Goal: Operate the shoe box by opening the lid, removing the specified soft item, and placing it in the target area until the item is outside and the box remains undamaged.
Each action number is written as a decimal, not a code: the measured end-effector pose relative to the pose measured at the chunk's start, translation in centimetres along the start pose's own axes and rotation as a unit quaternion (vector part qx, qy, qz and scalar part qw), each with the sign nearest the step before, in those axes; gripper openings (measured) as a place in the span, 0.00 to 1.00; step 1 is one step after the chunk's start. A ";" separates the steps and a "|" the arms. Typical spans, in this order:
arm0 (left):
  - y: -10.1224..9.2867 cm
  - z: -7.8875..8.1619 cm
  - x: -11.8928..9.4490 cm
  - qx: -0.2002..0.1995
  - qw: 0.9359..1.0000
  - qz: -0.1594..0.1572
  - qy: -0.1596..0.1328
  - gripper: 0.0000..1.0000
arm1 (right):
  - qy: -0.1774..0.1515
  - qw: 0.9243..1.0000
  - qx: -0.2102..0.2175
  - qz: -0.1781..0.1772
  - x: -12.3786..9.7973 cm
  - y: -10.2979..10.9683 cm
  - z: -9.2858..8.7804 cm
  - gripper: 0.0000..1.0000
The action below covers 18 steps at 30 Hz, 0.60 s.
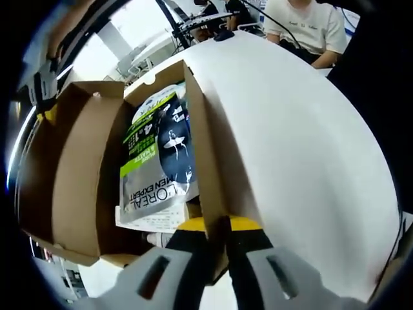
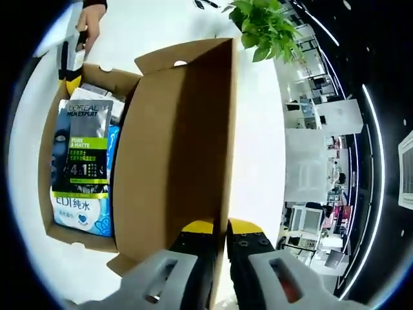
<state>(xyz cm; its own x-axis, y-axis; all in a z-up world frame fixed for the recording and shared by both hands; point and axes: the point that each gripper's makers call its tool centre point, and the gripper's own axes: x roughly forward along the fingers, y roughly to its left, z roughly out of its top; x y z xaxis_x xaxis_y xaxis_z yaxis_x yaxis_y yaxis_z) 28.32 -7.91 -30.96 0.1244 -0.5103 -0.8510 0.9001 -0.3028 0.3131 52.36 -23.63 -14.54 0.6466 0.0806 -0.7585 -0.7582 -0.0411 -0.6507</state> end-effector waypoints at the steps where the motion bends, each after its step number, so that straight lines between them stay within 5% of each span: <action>1: 0.0 0.0 0.0 0.000 1.000 -0.001 -0.002 0.08 | 0.003 1.000 -0.002 0.002 0.0 0.1 0.0 0.04; 18: -0.4 0.1 -0.1 0.001 1.000 -0.003 -0.005 0.08 | 0.009 0.999 0.032 0.039 2.5 0.2 -0.5 0.04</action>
<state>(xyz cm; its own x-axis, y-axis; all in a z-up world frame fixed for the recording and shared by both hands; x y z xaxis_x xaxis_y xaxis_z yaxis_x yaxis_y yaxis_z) 27.92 -7.83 -30.95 0.1150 -0.5171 -0.8482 0.9000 -0.3071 0.3093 53.88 -23.91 -16.60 0.5871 0.0612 -0.8072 -0.8092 0.0166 -0.5873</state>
